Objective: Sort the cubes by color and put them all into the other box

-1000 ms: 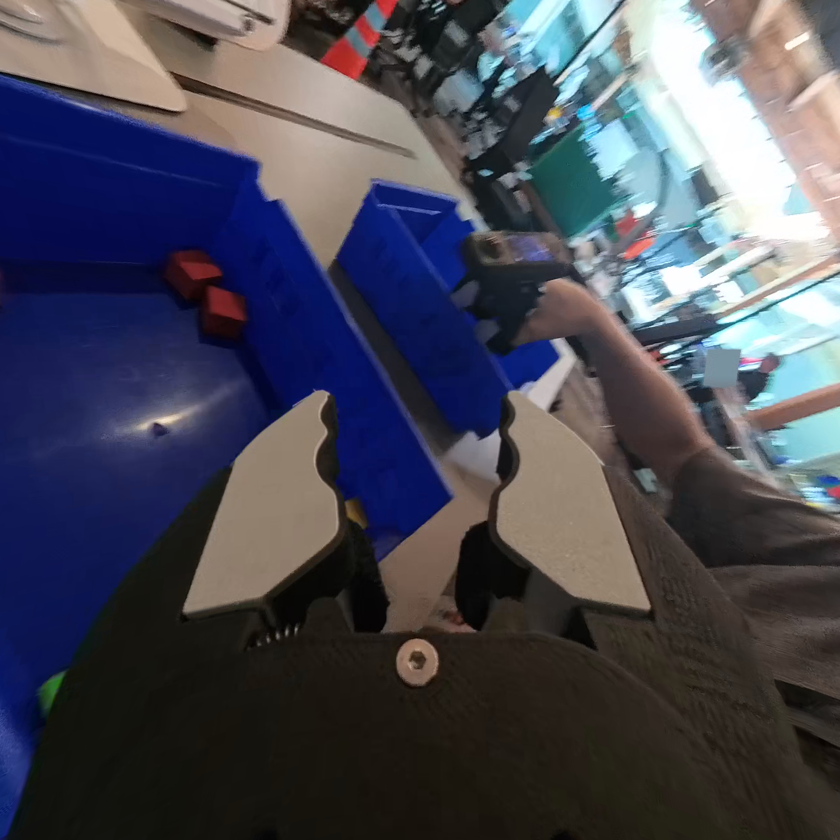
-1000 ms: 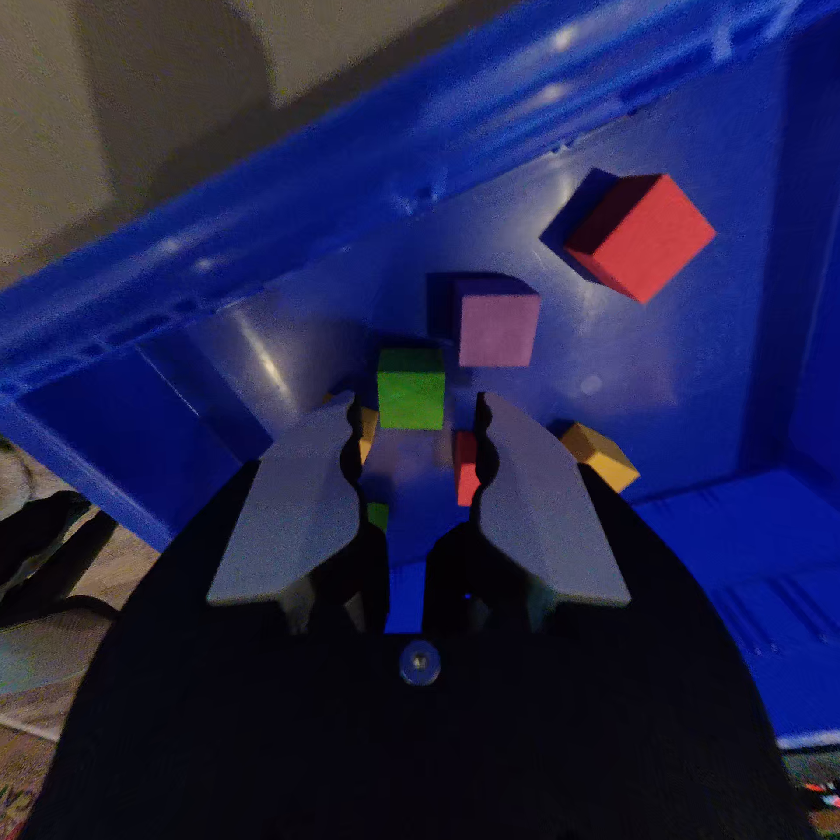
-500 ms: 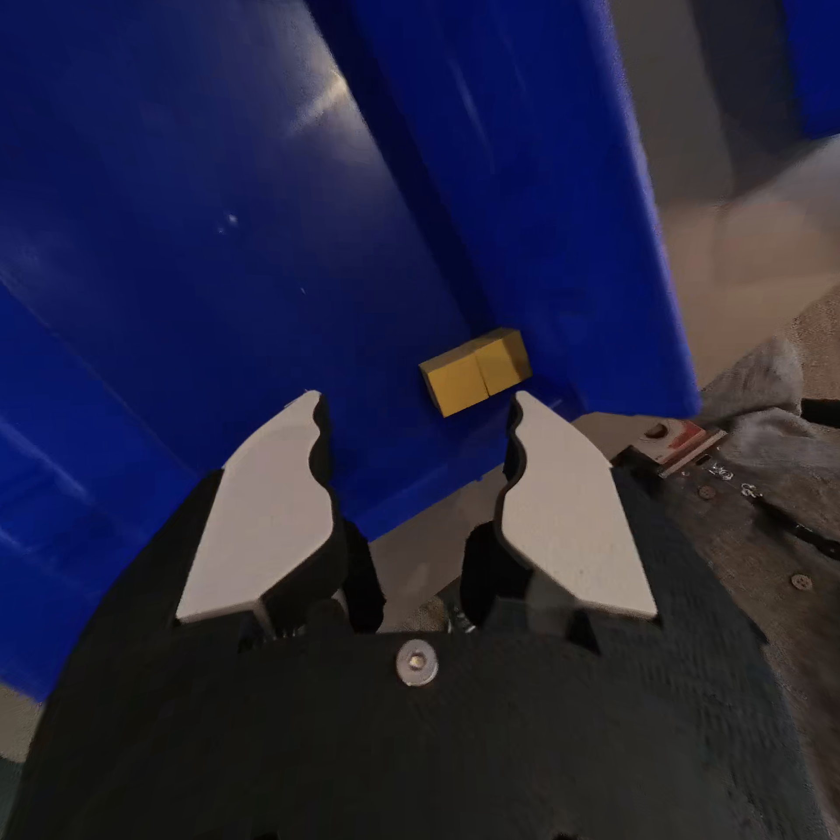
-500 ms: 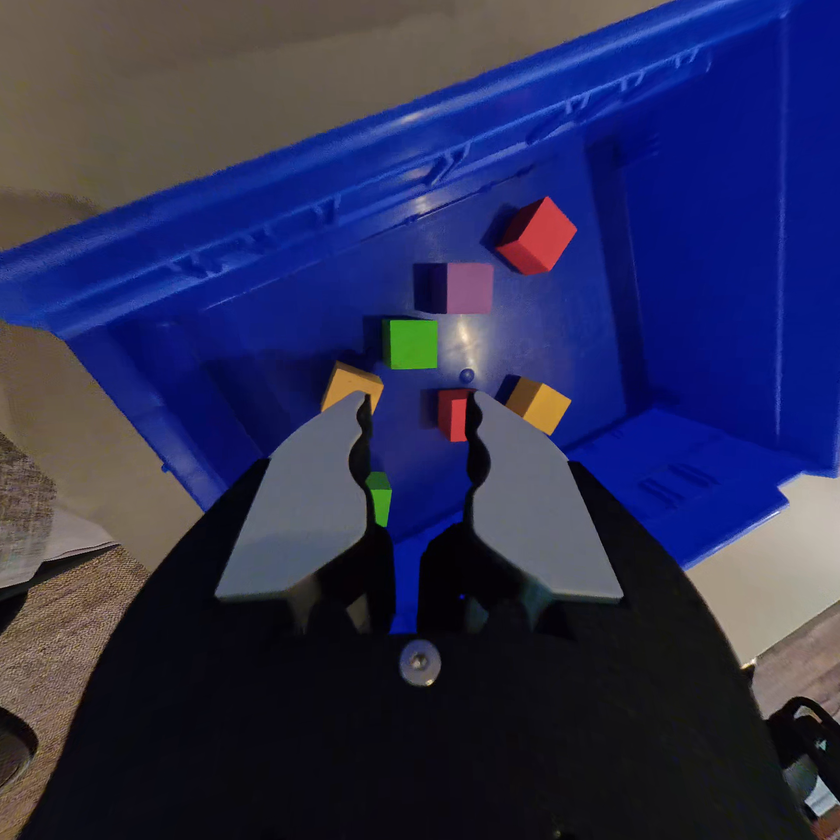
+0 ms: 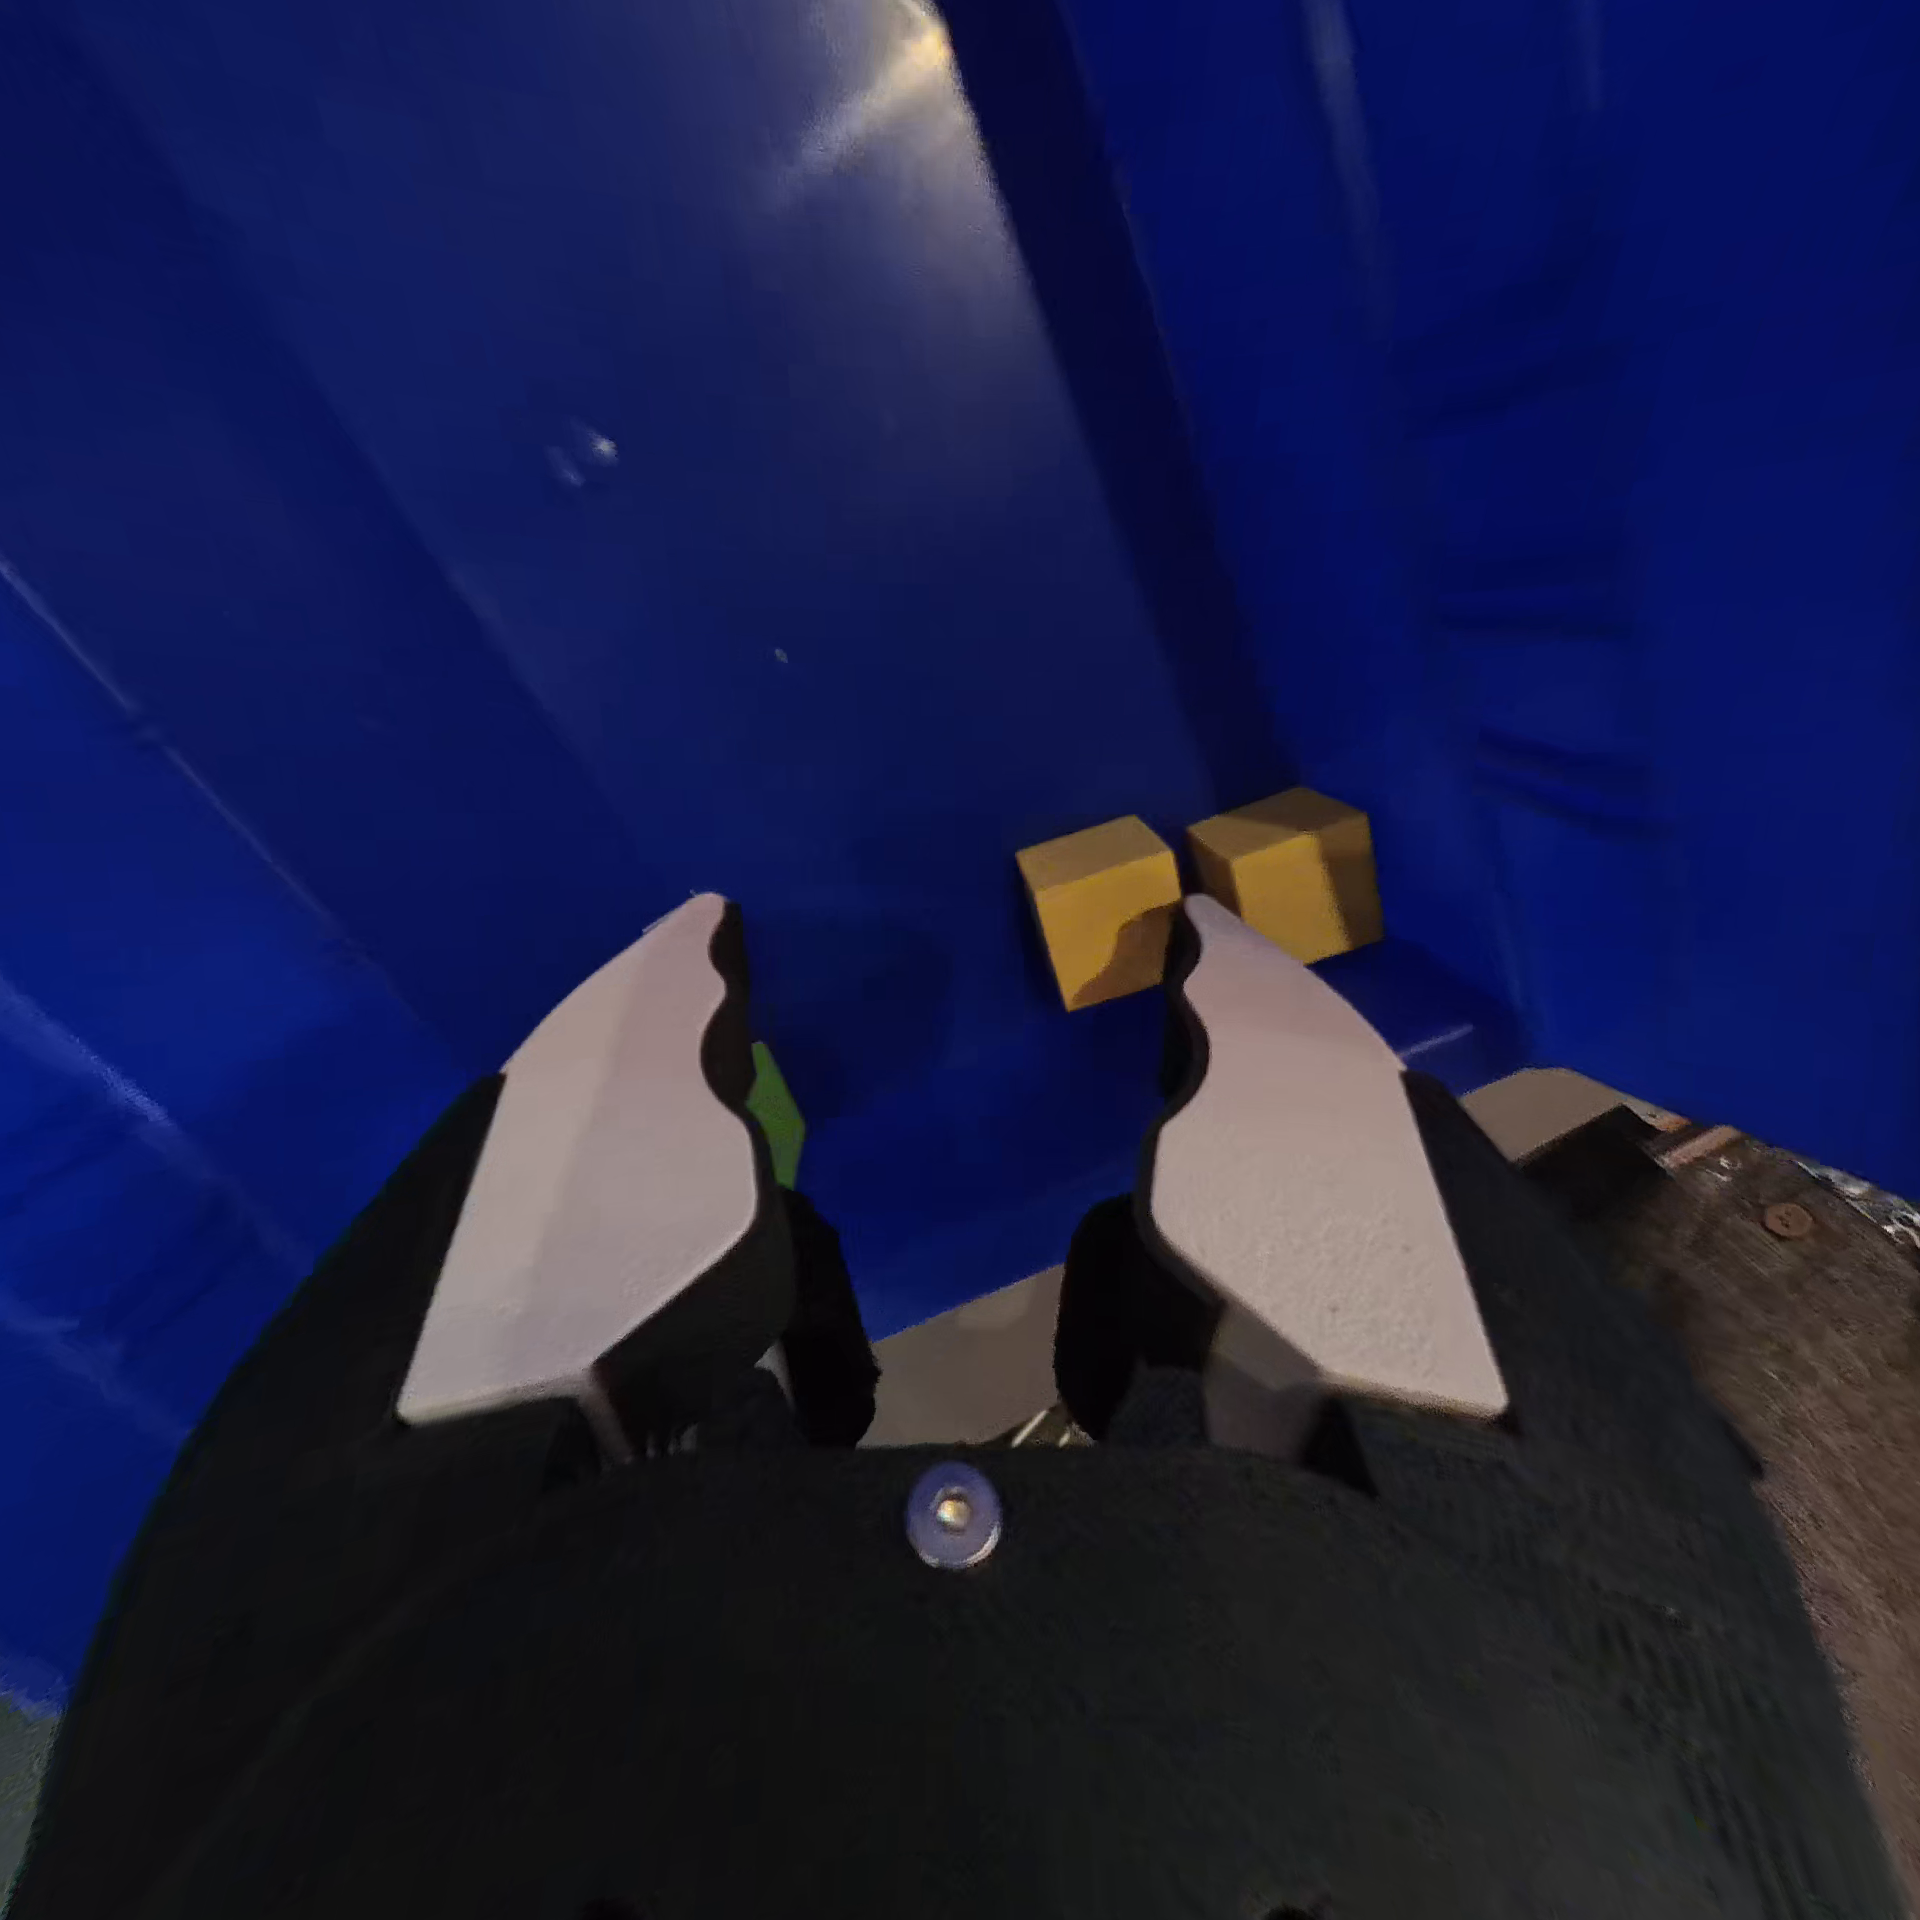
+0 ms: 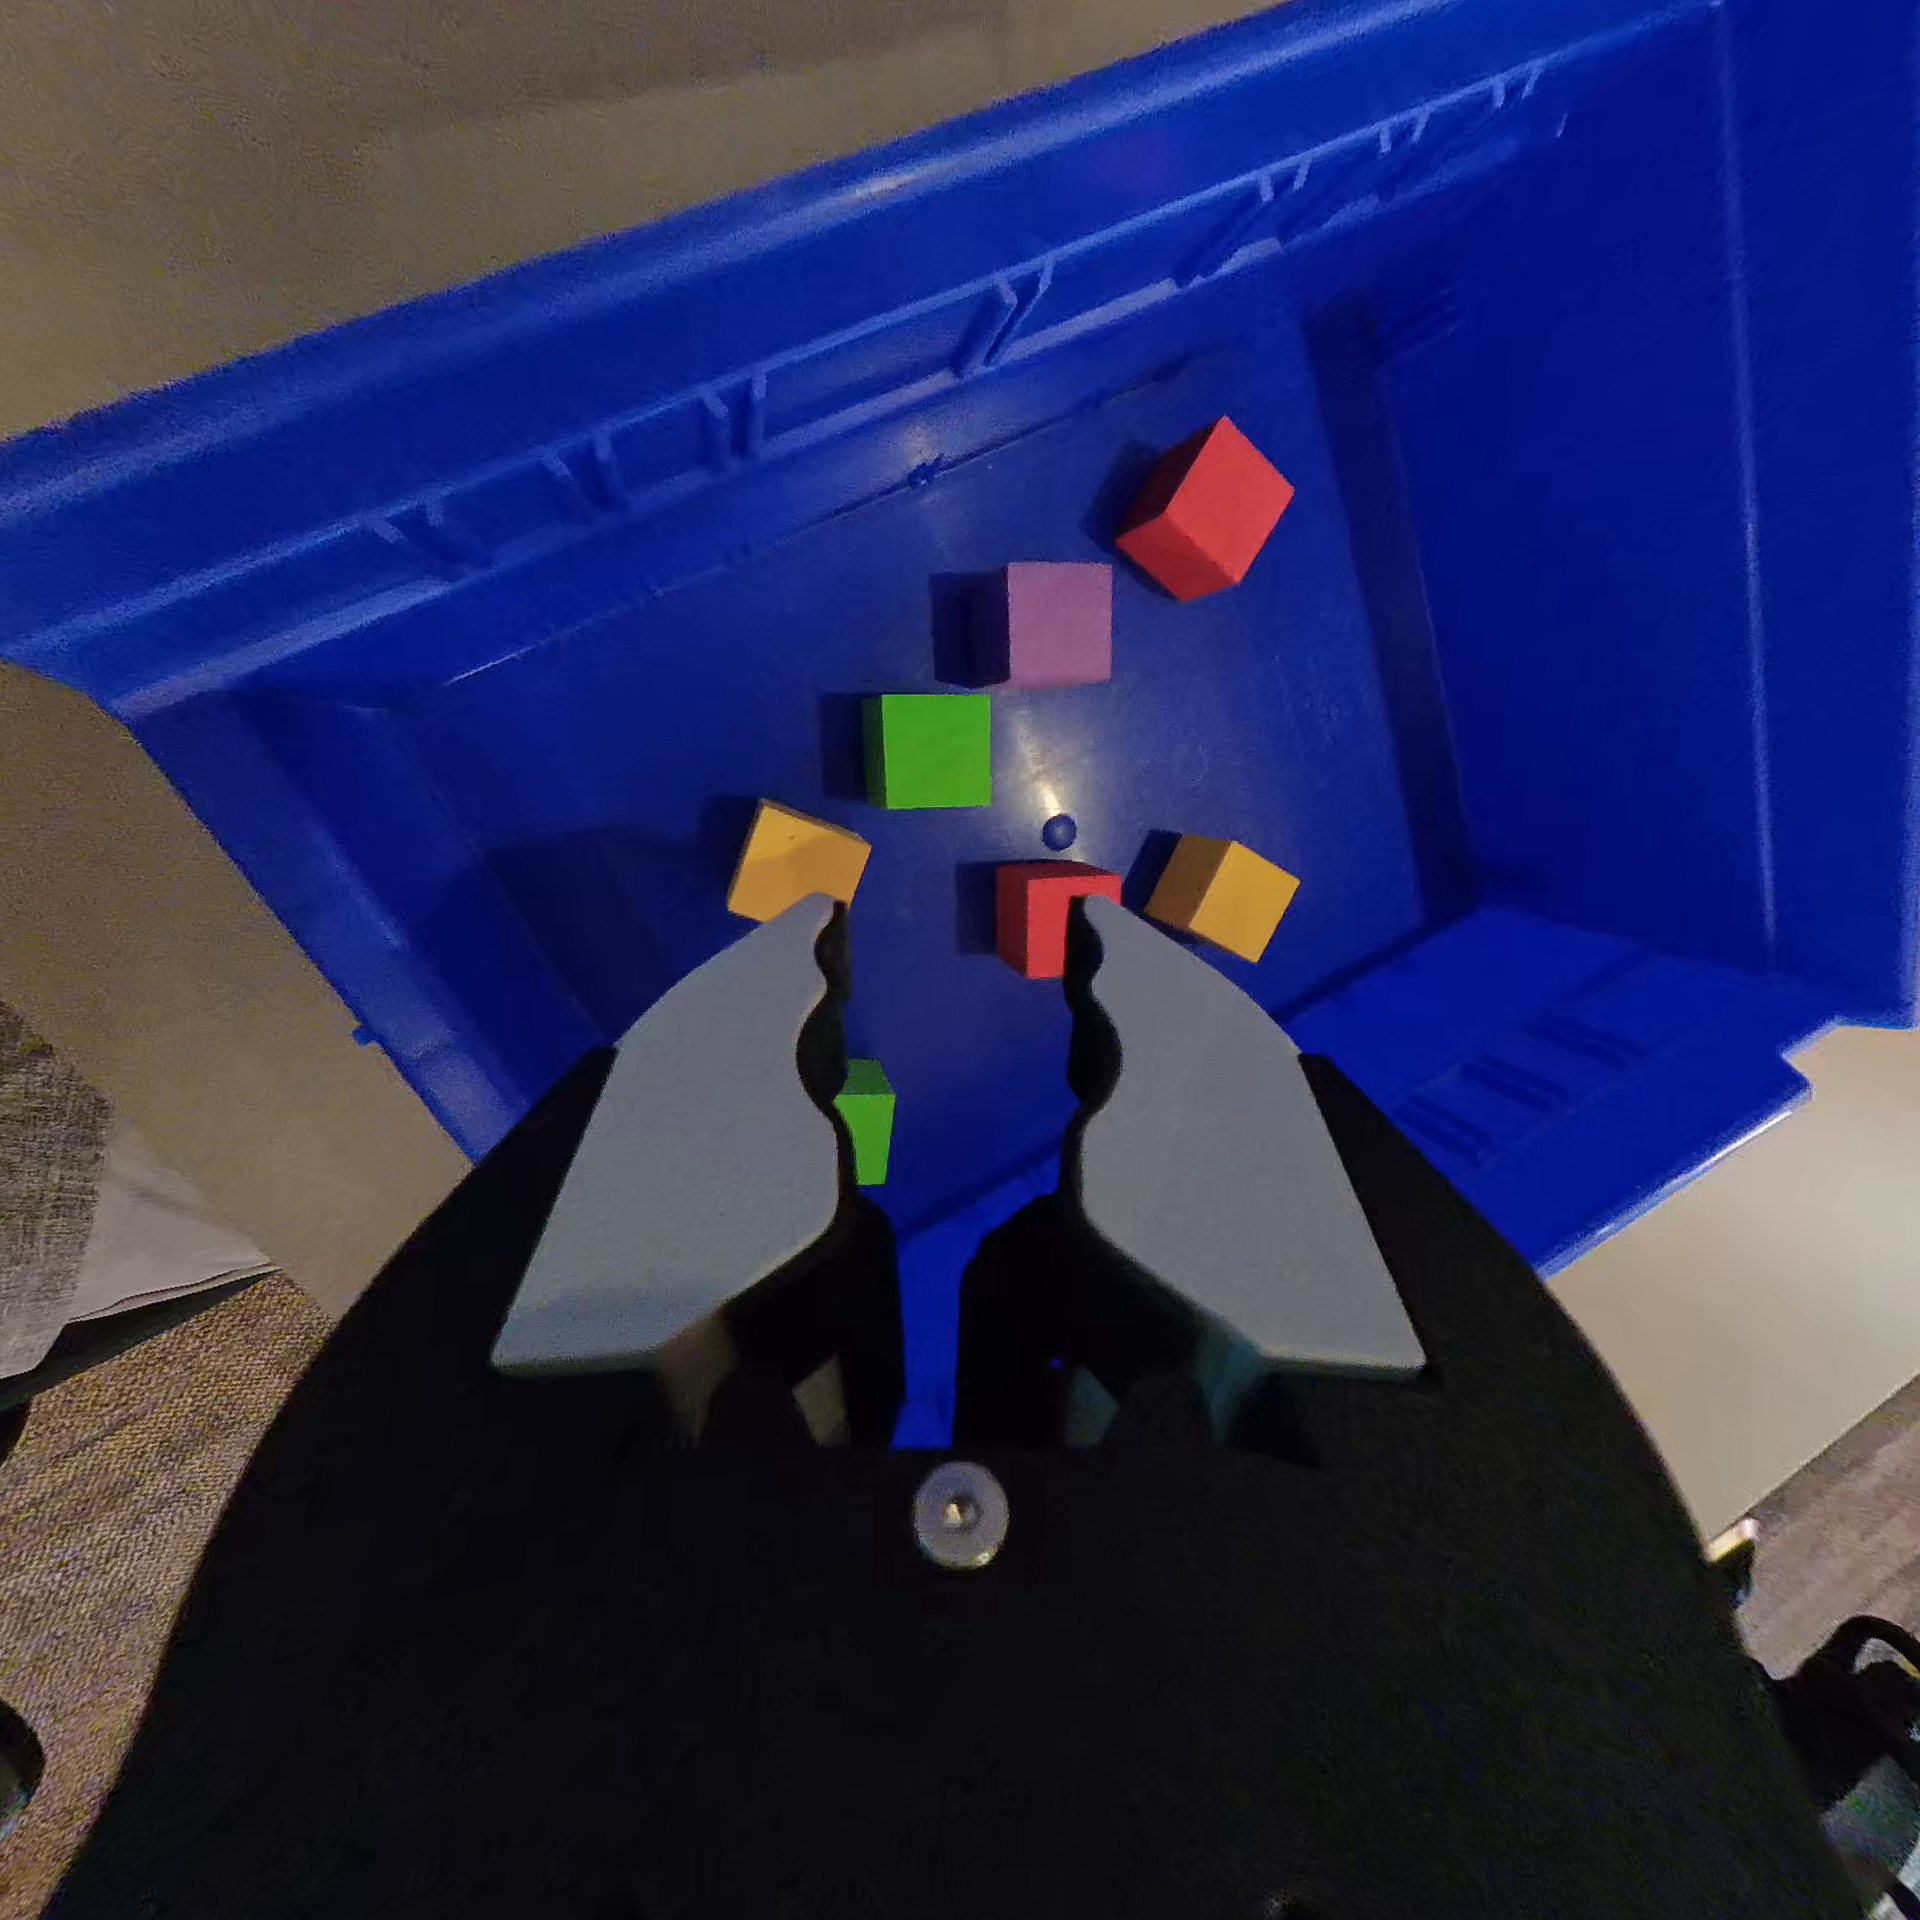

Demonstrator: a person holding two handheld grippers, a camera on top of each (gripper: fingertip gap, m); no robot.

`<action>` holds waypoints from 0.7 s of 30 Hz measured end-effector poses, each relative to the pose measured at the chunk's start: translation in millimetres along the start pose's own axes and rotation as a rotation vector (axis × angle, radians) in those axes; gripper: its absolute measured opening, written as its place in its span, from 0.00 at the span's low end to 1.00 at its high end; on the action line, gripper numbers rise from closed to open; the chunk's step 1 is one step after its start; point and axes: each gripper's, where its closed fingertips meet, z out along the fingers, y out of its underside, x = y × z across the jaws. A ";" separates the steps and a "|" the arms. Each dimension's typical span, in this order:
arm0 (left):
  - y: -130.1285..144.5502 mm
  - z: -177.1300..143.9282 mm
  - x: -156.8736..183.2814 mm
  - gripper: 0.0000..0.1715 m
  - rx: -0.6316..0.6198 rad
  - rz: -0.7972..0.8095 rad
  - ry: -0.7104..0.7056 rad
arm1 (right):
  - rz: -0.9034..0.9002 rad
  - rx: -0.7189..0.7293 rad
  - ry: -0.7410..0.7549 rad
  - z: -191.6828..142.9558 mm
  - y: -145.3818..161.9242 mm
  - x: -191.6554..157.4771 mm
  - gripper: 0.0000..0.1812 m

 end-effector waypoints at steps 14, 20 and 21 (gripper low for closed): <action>7.8 15.2 2.0 0.39 -0.044 -0.129 -0.009 | -0.017 0.021 0.020 -4.1 -5.0 -8.1 0.22; -2.5 8.6 9.8 0.17 0.031 -0.148 0.020 | -0.015 0.046 0.052 -9.1 -4.4 -6.6 0.21; -9.0 0.3 8.9 0.17 0.095 -0.163 0.049 | -0.005 0.072 0.056 -11.4 -6.7 -6.5 0.21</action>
